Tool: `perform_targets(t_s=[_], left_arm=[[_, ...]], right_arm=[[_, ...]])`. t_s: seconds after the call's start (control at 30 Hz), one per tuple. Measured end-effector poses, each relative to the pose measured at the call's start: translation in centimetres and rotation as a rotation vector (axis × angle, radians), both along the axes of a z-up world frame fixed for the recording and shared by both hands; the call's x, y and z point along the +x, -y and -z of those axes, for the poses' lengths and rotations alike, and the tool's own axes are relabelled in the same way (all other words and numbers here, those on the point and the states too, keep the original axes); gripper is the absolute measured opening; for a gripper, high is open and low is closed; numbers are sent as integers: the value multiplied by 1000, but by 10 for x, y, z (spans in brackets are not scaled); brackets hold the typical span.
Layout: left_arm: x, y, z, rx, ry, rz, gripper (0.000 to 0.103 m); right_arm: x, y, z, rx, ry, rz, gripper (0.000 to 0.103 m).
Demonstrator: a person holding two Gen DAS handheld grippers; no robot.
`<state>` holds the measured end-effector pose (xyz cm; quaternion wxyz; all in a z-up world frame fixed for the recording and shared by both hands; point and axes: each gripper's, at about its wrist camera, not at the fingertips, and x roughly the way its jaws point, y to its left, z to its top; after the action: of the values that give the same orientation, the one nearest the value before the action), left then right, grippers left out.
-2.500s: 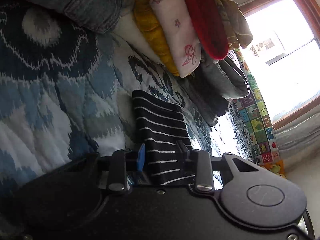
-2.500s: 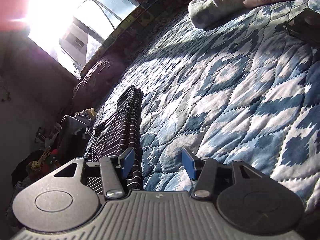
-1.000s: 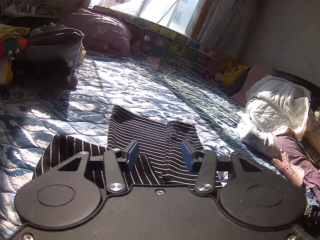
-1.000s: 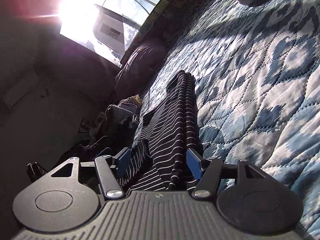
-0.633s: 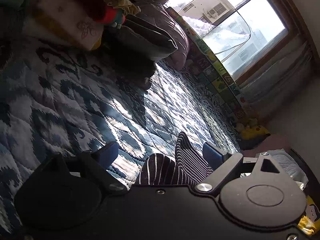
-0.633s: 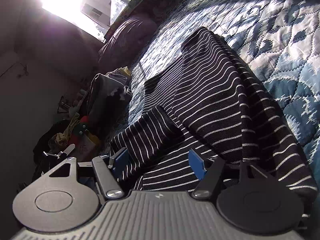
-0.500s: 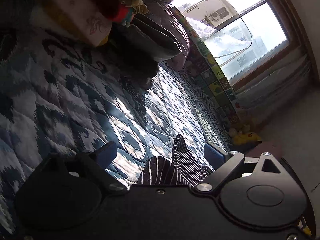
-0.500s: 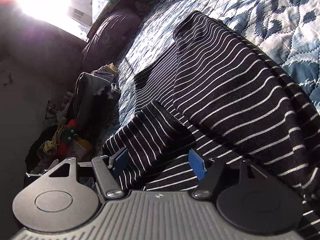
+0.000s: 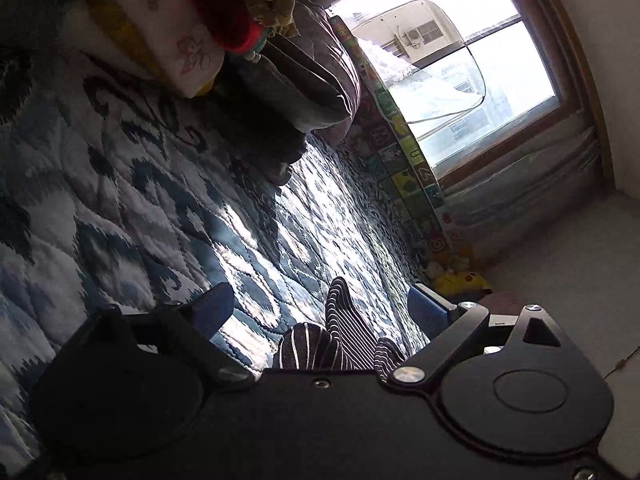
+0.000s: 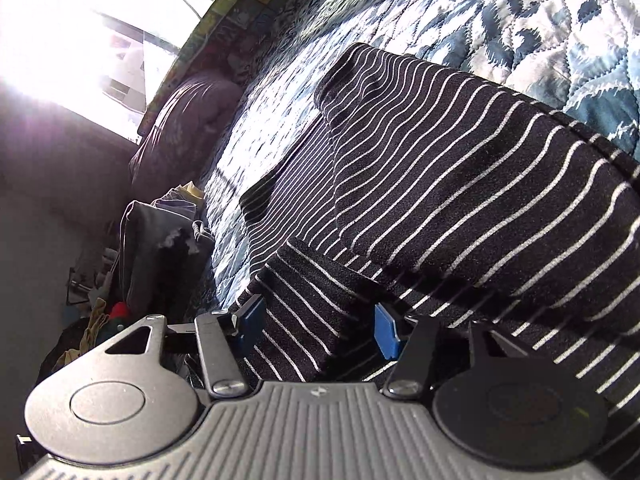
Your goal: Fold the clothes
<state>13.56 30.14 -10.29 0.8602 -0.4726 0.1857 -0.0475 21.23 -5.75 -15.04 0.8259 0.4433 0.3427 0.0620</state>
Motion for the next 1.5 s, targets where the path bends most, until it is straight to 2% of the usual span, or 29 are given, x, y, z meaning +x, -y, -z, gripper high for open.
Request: perform_targets(t_s=[0.07,0.1,0.13,0.23,0.43,0.63,0.77,0.9,1.0,1.1,1.17,1.27,1.43,1.5], left_arm=[[0,-1,1,-1,-1,0,94],[0,-1,1,-3,-2,0,94],[0,-1,2,-6,-4,-2,94],[2,-1,4,-15,-13,-6,94],[10,12,3,4,-20,28,94],[20,35,-1,26,-12,86,94],[25,51,-3,53,-10,130,94],[29,66,-5,101,-8,189,94],[32,77,-6,144,-1,247,94],[32,91,-9,224,14,306,93],[33,100,-9,272,27,349,90],[33,112,-8,326,39,413,80],[33,134,-6,456,45,517,52],[33,142,-3,480,39,551,52]], right_arm=[[3,-1,1,-34,-9,11,30],[4,-2,1,-60,-13,15,15],[4,-1,1,-62,-10,15,9],[-2,0,-10,-86,44,-2,7],[-5,16,-68,-187,222,-67,7],[11,53,-123,-319,328,-116,7],[23,81,-147,-397,350,-126,7],[35,106,-157,-430,335,-119,7],[39,122,-161,-450,330,-104,7],[40,135,-164,-459,331,-93,7],[40,142,-165,-468,336,-89,7],[38,149,-165,-474,338,-87,7],[31,157,-159,-476,323,-94,7],[28,159,-155,-474,318,-97,7]])
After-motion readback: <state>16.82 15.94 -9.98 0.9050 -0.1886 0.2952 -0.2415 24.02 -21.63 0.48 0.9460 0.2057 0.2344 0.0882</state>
